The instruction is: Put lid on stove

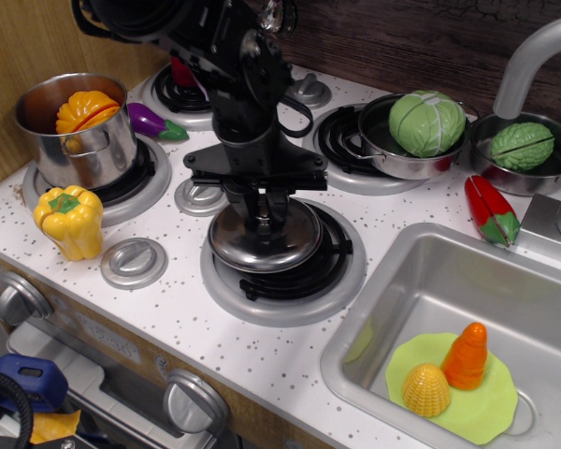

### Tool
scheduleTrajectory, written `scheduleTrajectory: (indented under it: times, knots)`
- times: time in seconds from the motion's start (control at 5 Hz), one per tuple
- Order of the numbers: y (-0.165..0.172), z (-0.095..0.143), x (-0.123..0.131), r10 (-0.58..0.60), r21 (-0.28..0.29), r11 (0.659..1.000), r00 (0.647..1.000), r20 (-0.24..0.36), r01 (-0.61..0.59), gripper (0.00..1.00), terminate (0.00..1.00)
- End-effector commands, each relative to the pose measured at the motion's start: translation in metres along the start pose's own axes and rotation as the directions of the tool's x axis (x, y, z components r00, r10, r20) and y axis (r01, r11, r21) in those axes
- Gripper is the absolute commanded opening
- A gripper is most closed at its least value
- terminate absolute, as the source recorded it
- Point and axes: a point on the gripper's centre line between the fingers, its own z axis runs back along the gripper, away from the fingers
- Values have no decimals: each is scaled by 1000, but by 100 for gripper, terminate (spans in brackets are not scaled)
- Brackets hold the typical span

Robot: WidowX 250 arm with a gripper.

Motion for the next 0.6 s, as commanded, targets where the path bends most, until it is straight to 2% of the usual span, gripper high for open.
scheduleTrajectory:
  times: [0.0,0.2,0.4]
  knots:
    - [-12,7,10,17,-22,1000,996,85,-15,100,0]
    - [-12,7,10,17,-22,1000,996,85,-15,100,0]
    - [-12,7,10,17,-22,1000,996,85,-15,100,100]
